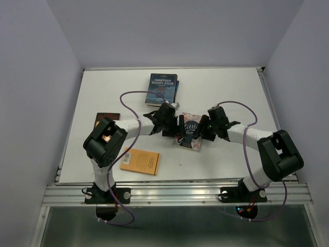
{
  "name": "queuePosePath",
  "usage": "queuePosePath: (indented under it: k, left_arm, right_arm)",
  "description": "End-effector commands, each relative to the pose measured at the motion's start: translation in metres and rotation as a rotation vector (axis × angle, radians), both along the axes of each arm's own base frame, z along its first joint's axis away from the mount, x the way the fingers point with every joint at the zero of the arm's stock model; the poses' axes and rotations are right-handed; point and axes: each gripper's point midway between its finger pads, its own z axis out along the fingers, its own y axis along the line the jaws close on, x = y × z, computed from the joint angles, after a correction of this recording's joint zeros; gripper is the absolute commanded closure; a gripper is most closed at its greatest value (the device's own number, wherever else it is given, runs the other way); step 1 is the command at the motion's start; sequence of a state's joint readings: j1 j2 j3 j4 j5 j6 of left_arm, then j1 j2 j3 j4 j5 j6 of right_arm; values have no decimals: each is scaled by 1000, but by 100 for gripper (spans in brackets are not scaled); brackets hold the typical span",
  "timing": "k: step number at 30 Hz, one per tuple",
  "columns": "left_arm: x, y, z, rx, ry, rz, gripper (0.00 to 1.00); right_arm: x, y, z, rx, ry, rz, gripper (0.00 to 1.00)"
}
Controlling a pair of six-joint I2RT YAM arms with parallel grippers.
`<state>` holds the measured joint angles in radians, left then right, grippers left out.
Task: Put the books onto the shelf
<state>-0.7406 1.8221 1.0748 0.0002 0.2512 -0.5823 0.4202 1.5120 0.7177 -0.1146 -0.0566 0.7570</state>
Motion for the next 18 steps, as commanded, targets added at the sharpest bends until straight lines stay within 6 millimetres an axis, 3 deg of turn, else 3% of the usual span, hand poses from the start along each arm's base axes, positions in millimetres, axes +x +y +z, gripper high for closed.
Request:
queuePosePath:
  k: [1, 5, 14, 17, 18]
  left_arm:
    - [15, -13, 16, -71, -39, -36, 23]
    - [15, -25, 18, -120, -36, -78, 23]
    - [25, -42, 12, -195, -10, -123, 23]
    - [22, -59, 37, -338, -50, -187, 23]
    - [12, -65, 54, -412, -39, -234, 23]
  right_arm:
    - [-20, -8, -35, -79, 112, 43, 44]
    - [-21, -8, -39, -85, 125, 54, 51]
    - [-24, -9, -44, -95, 140, 71, 54]
    - [-29, -7, -48, -85, 163, 88, 56]
    - [-29, -6, -49, -85, 164, 91, 56]
